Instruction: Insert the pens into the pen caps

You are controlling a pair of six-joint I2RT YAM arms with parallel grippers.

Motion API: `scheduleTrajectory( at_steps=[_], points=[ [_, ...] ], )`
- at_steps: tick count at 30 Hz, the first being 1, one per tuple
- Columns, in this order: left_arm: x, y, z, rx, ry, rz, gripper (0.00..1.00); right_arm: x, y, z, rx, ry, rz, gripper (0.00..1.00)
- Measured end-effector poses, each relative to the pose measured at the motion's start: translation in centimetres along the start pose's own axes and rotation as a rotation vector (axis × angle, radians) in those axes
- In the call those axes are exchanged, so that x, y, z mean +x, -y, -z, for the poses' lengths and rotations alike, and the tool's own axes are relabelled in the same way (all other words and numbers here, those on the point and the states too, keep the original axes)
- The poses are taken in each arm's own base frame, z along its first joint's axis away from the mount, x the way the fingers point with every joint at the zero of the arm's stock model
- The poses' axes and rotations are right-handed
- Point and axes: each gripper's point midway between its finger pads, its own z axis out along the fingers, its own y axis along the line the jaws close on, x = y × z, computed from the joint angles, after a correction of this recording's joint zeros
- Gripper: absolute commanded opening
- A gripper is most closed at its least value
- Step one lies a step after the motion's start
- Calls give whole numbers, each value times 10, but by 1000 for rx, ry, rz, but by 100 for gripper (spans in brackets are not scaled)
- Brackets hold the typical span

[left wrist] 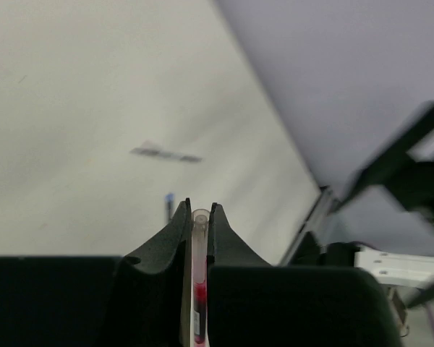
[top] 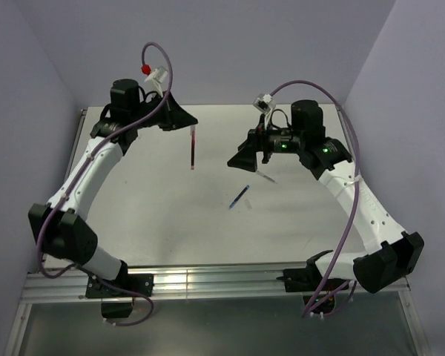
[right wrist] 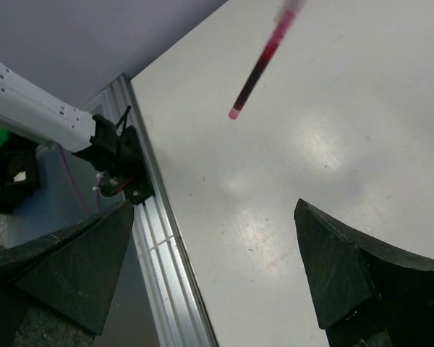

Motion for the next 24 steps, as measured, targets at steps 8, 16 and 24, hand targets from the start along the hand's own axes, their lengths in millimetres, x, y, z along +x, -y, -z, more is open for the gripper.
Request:
scheduleTrajectory(
  at_steps=[8, 16, 24],
  points=[
    [92, -158, -15, -309, -278, 207, 0, -10, 17, 34, 101, 43, 17, 100],
    [132, -253, -3, -509, -353, 317, 0, -1, 18, 36, 109, 24, 2, 100],
    [160, -305, -1, -675, -407, 332, 4, 7, 22, 35, 113, 6, -12, 100]
  ],
)
